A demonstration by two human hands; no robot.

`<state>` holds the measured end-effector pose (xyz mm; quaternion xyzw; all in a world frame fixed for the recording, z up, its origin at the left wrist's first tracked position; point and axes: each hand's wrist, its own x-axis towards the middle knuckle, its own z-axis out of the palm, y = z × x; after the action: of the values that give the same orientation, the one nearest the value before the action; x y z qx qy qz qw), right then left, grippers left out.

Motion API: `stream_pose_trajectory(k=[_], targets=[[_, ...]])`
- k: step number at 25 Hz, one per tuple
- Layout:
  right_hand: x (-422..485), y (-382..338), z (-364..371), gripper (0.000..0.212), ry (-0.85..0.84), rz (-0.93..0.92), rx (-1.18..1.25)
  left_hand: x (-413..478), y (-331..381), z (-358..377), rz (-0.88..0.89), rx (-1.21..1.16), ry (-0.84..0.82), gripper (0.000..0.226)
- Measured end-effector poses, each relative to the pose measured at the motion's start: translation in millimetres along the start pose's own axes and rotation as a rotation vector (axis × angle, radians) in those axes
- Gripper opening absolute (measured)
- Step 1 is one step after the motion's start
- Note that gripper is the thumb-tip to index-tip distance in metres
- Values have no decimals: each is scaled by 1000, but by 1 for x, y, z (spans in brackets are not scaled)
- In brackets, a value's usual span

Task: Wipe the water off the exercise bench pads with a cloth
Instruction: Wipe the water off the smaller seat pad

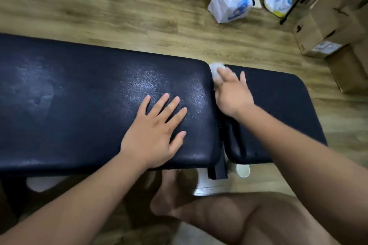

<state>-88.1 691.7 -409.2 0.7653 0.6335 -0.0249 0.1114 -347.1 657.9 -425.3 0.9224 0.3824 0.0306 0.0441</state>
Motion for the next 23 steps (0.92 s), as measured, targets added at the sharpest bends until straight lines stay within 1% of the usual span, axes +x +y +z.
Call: stream_pose_trajectory(k=[2, 4, 5, 7, 9, 11, 13, 15, 17, 18, 20, 22, 23], targets=[[-65, -2, 5, 50, 25, 5, 49, 0, 0, 0, -11, -6, -1, 63], [-117, -1, 11, 52, -4, 5, -2, -1, 1, 0, -26, -13, -6, 65], [-123, 2, 9, 54, -24, 8, -40, -1, 1, 1, -31, -17, -5, 67], [-91, 9, 2, 55, -44, -9, -104, 0, 1, 1, -44, -24, 2, 68], [-31, 11, -3, 58, -20, -55, -128, 1, 1, -2, -52, -19, 2, 69], [19, 7, -11, 58, -87, -58, -120, 1, 1, -4, -49, -23, -14, 70], [21, 1, -11, 55, -92, -11, -43, 0, 2, -6, -47, -16, -29, 70], [-22, -7, 3, 55, 9, 25, 60, 0, 0, -5, -54, -13, -27, 70], [-86, -14, 17, 59, 120, 51, 178, 2, -1, -6, -56, -18, -20, 70], [-116, -17, 24, 60, 141, 51, 206, 3, 0, -7, -54, -17, -24, 71], [-157, -18, 35, 61, 155, 10, 153, 1, 3, -8, -60, -8, -23, 71], [-177, -2, 44, 54, 168, -29, 66, -2, 5, -10, -75, 35, -24, 73], [-185, 11, 45, 51, 158, -11, 58, -2, 8, -15, -91, 55, -30, 75]])
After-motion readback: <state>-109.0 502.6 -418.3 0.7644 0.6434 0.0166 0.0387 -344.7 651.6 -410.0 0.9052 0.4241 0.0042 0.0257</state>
